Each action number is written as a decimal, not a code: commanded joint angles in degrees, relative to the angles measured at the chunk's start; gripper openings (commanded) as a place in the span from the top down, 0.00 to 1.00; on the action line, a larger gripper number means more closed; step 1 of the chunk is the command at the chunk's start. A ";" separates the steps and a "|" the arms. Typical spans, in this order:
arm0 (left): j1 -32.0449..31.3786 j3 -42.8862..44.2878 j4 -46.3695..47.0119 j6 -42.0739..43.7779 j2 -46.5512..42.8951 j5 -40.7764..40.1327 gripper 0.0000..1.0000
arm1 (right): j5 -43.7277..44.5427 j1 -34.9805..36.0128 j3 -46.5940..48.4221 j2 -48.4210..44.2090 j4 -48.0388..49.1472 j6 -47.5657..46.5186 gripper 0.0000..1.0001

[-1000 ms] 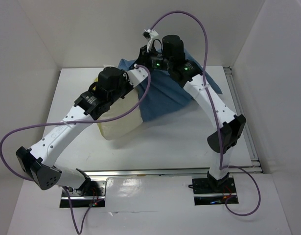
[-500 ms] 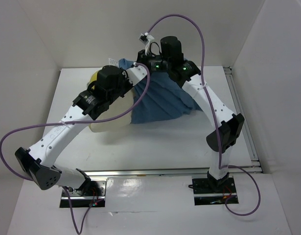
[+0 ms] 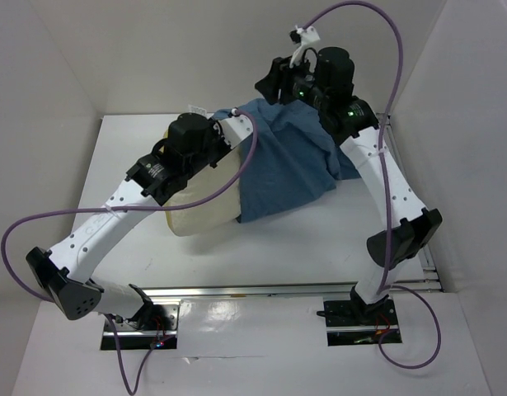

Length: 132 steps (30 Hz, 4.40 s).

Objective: Put the pillow into the pillowcase

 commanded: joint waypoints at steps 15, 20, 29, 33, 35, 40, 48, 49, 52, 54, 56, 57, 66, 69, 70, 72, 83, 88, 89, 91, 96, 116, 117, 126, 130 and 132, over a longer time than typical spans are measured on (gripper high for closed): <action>-0.63 3.47 8.98 -0.67 -2.27 1.64 1.00 | 21.60 -5.10 -8.68 1.24 3.73 -10.01 0.36; -0.63 3.99 8.98 -0.14 -1.75 1.11 1.00 | 19.33 -5.10 -8.68 3.08 0.66 -10.01 0.38; -0.63 4.52 10.12 1.52 -1.22 0.58 1.00 | 8.08 -5.10 -9.29 2.92 -5.76 -6.32 0.82; -1.16 4.52 10.12 1.53 -1.22 0.58 1.00 | 6.93 -4.05 -10.09 2.38 -5.76 -5.80 1.00; -1.16 4.52 10.12 1.53 -1.22 0.58 1.00 | 4.39 -3.53 -8.61 1.86 -5.76 -5.27 1.00; -1.16 4.52 10.12 0.39 -0.69 0.58 1.00 | -0.97 -0.54 -1.67 3.35 -5.23 -2.81 1.00; -1.16 4.52 10.12 0.39 -0.17 0.58 1.00 | -6.86 6.84 8.89 6.34 -6.29 0.96 1.00; -1.16 4.52 10.12 0.39 -0.17 0.58 1.00 | -7.39 7.37 9.42 6.95 -6.29 0.97 1.00; -1.16 4.52 10.12 0.39 -0.17 0.58 1.00 | -9.85 8.61 9.42 6.95 -6.81 2.99 1.00; -1.16 4.52 10.12 0.39 -0.17 0.58 1.00 | -11.79 9.83 9.42 6.95 -6.81 4.14 1.00; -1.16 4.52 10.64 0.39 -0.17 0.58 1.00 | -14.32 10.36 9.42 7.56 -6.81 4.93 1.00; -1.16 4.52 10.65 0.39 -0.17 0.58 1.00 | -15.47 10.37 9.42 7.57 -6.81 5.62 1.00; -1.16 3.91 10.65 0.39 -0.69 0.58 1.00 | -4.63 7.48 7.75 6.34 -5.76 1.86 0.61; -1.16 3.38 10.65 0.39 -1.22 0.58 1.00 | 1.36 3.10 6.80 4.33 -3.05 -0.42 0.42; -1.16 2.86 10.65 0.39 -1.22 0.58 1.00 | 2.78 1.85 6.00 3.79 -2.16 -1.13 0.42; -1.16 2.85 10.65 0.39 -1.22 0.58 1.00 | 6.90 -1.13 3.63 3.26 -0.15 -3.32 0.40; -2.21 2.85 10.65 0.91 -1.75 0.06 1.00 | 16.51 -8.97 -3.77 4.75 1.46 -9.58 0.40; -2.21 2.85 10.65 1.44 -1.75 0.05 1.00 | 8.09 -9.58 -4.55 6.69 -2.33 -8.08 0.80; -2.21 2.85 10.65 1.44 -1.75 -0.47 1.00 | 7.29 -9.58 -4.55 6.69 -2.33 -7.39 1.00; -2.21 2.33 10.65 1.97 -1.75 -0.47 1.00 | 4.66 -9.58 -5.34 6.69 -2.85 -6.86 1.00; -2.21 1.80 10.65 1.97 -1.75 -0.47 1.00 | -2.29 -7.48 -1.32 6.16 -3.47 -4.04 1.00; -2.21 3.65 11.18 1.35 -0.43 -1.53 1.00 | -25.43 5.80 3.89 6.69 -3.74 5.63 0.97; -2.21 3.64 11.18 1.35 -0.43 -1.53 1.00 | -23.94 5.01 3.88 6.69 -3.74 5.11 0.72; -2.21 2.59 11.18 1.35 -1.48 -1.53 1.00 | 4.72 -3.87 1.78 2.56 -1.72 -2.19 0.38; -2.21 2.59 11.18 1.35 -1.48 -0.91 1.00 | 10.25 -4.40 -2.08 2.03 -1.72 -4.82 0.38; -2.21 2.59 11.18 1.35 -1.48 -0.91 1.00 | 12.10 -4.40 -3.92 2.03 -1.72 -5.61 0.37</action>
